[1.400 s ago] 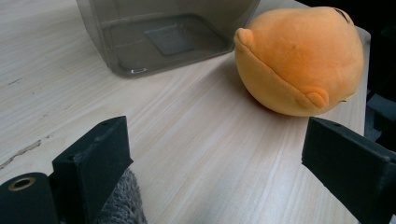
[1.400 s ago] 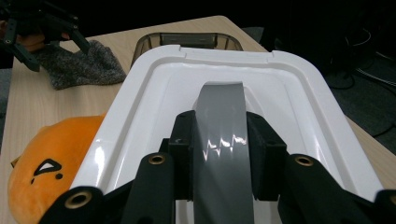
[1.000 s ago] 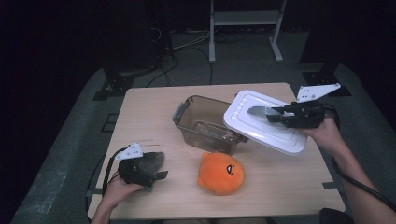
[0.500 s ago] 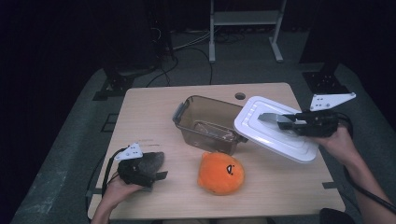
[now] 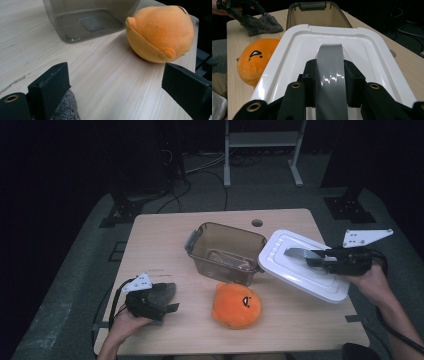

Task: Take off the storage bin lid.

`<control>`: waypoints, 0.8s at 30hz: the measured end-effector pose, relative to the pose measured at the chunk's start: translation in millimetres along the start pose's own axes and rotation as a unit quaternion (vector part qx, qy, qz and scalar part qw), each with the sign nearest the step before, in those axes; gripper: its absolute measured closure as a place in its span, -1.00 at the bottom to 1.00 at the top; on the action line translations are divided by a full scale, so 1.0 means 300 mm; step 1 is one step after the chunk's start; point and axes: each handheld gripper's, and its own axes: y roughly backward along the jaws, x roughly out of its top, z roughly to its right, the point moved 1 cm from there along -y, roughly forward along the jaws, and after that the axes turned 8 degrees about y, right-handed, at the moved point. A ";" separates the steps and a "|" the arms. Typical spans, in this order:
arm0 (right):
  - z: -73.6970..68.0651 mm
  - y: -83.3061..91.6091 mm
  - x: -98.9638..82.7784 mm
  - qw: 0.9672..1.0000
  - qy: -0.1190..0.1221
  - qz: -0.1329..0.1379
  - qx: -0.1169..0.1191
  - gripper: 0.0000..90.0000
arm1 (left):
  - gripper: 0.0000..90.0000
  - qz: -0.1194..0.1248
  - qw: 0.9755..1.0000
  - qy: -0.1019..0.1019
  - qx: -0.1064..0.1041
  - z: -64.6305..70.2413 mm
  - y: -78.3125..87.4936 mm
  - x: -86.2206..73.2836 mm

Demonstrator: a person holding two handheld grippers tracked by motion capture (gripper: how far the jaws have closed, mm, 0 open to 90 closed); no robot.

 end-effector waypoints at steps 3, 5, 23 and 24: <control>-0.003 0.009 -0.019 1.000 -0.001 -0.002 0.001 0.46 | -0.84 0.001 1.000 0.001 0.001 -0.002 0.002 0.000; -0.004 0.017 -0.033 1.000 -0.004 -0.002 0.000 0.46 | -0.84 0.001 1.000 0.002 0.001 -0.002 0.003 -0.001; -0.006 0.042 -0.126 1.000 -0.028 0.001 0.004 0.46 | -0.84 0.004 1.000 0.002 0.003 -0.006 0.011 0.000; -0.006 0.041 -0.131 1.000 -0.029 0.000 0.004 0.46 | -0.84 0.004 1.000 0.001 0.003 -0.006 0.012 0.001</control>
